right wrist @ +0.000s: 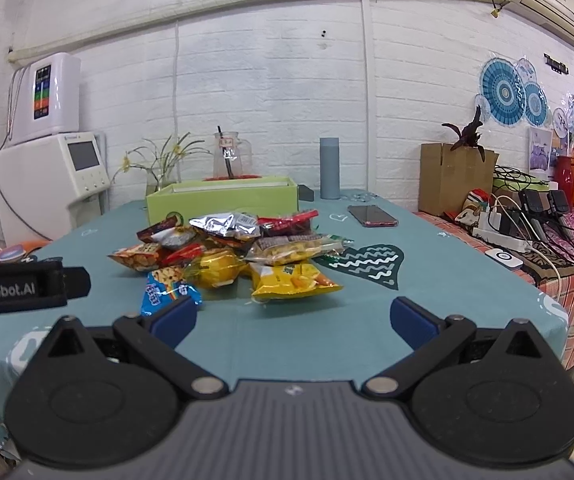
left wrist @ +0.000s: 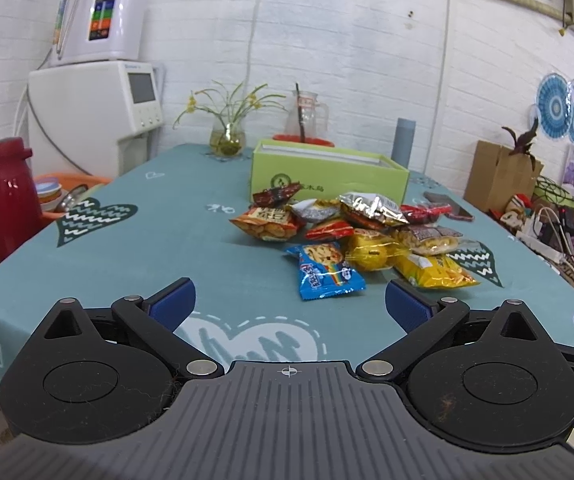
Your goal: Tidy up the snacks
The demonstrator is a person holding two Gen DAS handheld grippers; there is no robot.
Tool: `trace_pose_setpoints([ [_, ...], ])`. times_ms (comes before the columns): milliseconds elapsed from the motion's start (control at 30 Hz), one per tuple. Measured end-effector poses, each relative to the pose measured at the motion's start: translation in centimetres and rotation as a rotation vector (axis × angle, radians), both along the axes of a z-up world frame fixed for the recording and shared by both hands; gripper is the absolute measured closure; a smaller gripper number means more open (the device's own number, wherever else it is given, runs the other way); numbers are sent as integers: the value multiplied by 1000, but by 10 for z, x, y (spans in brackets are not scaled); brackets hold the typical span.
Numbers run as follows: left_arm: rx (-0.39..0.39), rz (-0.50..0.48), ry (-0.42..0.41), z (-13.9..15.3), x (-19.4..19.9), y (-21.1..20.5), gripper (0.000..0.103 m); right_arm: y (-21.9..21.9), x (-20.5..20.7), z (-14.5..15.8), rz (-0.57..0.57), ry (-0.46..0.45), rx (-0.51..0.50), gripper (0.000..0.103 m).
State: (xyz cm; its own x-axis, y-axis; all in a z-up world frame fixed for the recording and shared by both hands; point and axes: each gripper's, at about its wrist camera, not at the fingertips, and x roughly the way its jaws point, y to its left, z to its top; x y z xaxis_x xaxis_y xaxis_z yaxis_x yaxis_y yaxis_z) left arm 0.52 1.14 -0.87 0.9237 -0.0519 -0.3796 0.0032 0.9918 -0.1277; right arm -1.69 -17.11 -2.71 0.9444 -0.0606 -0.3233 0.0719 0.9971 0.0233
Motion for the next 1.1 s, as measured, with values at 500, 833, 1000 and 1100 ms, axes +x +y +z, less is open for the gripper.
trace_pose_setpoints([
  [500, 6, 8, 7, -1, 1, 0, 11, 1, 1, 0, 8, 1, 4, 0],
  [833, -9, -4, 12, -1, 1, 1, 11, 4, 1, -2, 17, 7, -9, 0],
  [1000, -9, 7, 16, -1, 2, 2, 11, 4, 1, -2, 26, 5, -9, 0],
  [1100, -22, 13, 16, 2, 9, 9, 11, 2, 3, -4, 42, -10, -7, 0],
])
